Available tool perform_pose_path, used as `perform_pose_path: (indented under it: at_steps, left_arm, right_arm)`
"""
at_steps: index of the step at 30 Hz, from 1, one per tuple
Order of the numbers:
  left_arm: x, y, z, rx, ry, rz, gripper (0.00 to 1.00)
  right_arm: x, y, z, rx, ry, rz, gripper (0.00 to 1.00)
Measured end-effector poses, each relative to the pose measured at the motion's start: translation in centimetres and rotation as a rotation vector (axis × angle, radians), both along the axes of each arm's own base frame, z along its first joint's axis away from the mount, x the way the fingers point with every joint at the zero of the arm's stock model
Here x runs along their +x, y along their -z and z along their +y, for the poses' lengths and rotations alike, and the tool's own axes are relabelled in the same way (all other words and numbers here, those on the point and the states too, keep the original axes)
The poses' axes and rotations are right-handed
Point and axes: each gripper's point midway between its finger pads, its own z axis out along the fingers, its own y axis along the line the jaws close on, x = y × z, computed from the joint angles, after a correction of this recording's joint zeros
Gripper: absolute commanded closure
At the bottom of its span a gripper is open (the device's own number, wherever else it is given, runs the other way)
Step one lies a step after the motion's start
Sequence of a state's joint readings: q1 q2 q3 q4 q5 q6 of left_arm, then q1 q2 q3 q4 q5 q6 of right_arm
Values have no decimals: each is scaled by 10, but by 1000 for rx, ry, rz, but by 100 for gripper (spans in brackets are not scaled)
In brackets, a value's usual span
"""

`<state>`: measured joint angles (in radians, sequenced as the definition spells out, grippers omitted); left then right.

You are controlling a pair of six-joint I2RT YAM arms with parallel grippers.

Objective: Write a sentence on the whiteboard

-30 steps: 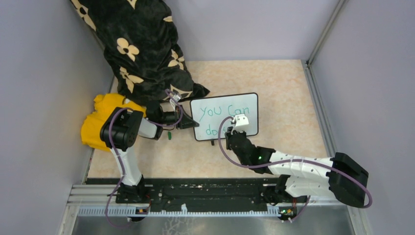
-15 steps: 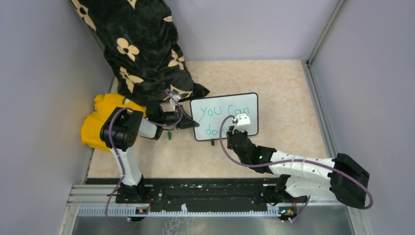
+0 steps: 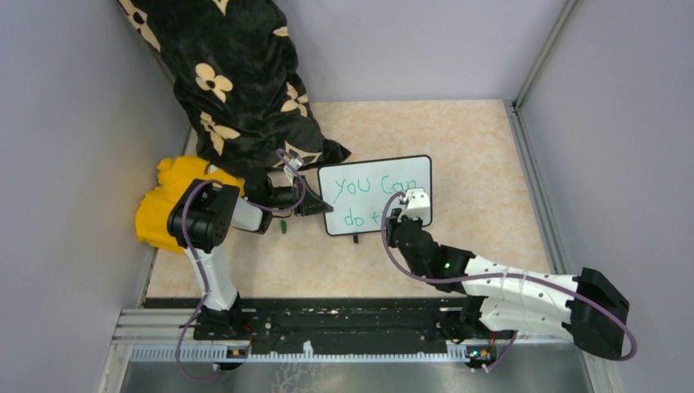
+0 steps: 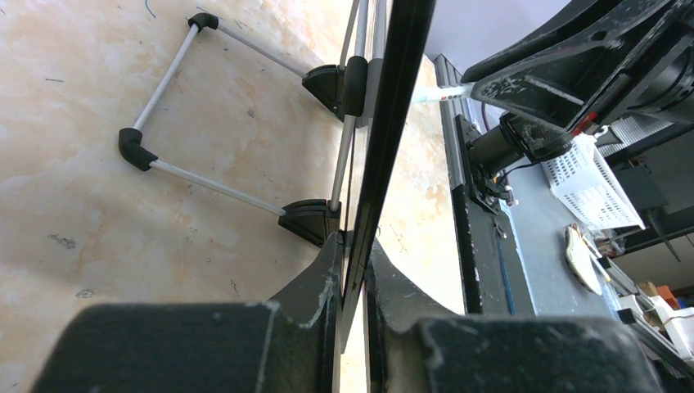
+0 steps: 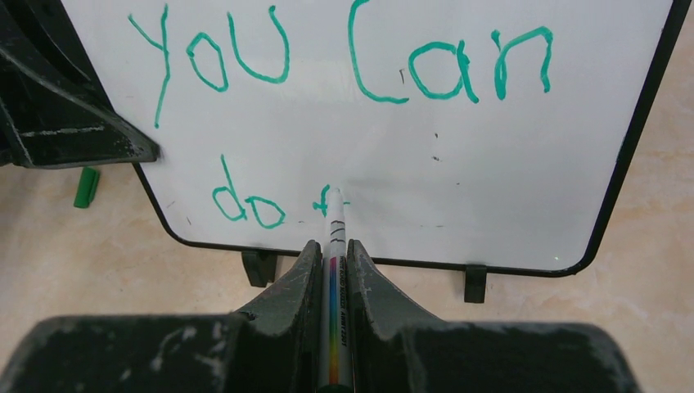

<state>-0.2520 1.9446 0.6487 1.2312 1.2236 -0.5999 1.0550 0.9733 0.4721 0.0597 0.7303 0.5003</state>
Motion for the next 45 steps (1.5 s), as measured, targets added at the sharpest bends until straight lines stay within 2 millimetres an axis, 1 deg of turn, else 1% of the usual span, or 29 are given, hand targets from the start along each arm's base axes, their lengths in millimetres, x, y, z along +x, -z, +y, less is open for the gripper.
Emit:
perform_pose_path:
  at_steps: [4, 12, 21, 28, 38, 45]
  left_arm:
    - [0, 0, 0, 0, 0, 0, 85]
    - [0, 0, 0, 0, 0, -2, 84]
    - [0, 0, 0, 1, 0, -2, 84]
    - [1, 0, 0, 0, 1, -2, 84]
    - [1, 0, 0, 1, 2, 2, 84]
    - [0, 0, 0, 2, 2, 3, 84]
  right_arm:
    - [1, -8, -1, 15, -2, -21, 100]
    - [7, -11, -4, 8, 14, -37, 100]
    - [16, -13, 0, 0, 27, -44, 100]
    - [19, -11, -1, -2, 33, -40, 100]
    - [16, -8, 0, 10, 29, -21, 100]
    - [9, 5, -5, 8, 21, 6, 100]
